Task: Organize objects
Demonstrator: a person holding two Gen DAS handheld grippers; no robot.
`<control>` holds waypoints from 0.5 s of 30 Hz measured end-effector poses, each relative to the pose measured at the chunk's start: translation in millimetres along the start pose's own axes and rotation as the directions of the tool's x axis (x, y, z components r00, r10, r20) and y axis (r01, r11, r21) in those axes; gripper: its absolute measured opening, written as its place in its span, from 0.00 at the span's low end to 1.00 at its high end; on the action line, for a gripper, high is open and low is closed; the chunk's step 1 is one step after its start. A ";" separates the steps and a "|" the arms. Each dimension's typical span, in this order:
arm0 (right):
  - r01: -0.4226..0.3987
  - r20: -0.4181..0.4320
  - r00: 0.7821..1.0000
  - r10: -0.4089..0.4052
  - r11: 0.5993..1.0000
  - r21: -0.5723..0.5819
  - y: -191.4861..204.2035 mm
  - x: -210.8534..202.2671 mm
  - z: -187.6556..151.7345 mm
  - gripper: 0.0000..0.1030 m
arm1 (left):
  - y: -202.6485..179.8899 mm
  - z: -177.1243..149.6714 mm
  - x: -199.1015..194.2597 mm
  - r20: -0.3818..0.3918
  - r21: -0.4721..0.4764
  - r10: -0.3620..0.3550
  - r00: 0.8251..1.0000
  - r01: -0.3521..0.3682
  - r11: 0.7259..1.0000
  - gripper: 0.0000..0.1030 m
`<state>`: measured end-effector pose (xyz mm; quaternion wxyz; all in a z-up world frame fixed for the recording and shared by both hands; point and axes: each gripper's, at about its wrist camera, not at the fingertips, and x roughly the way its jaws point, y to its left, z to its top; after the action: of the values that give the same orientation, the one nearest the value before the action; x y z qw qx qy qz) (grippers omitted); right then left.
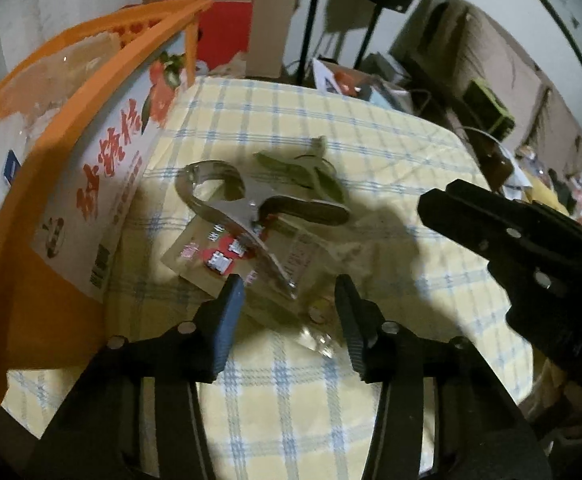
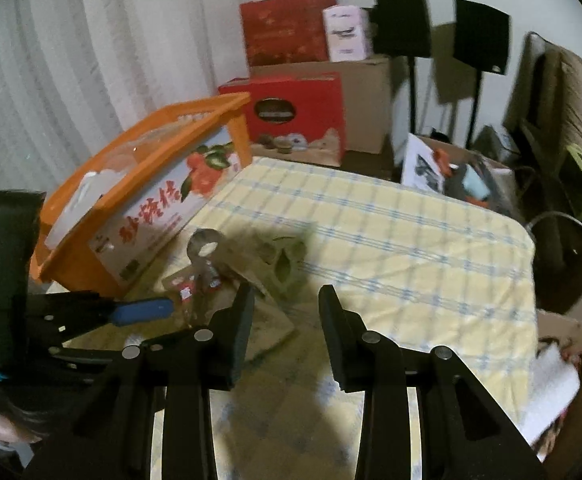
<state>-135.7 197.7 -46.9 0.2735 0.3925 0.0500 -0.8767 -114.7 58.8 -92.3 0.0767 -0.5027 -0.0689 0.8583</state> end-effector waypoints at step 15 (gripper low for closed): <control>-0.116 -0.148 0.985 0.085 0.968 -0.220 22.0 50.9 11.8 0.27 | 11.8 1.9 13.7 0.032 0.003 0.003 0.999 -0.003 1.000 0.13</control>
<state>-159.7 153.1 -72.4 0.3569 0.4198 0.1490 -0.8211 -123.7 50.0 -105.4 0.0749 -0.4889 -0.0681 0.8664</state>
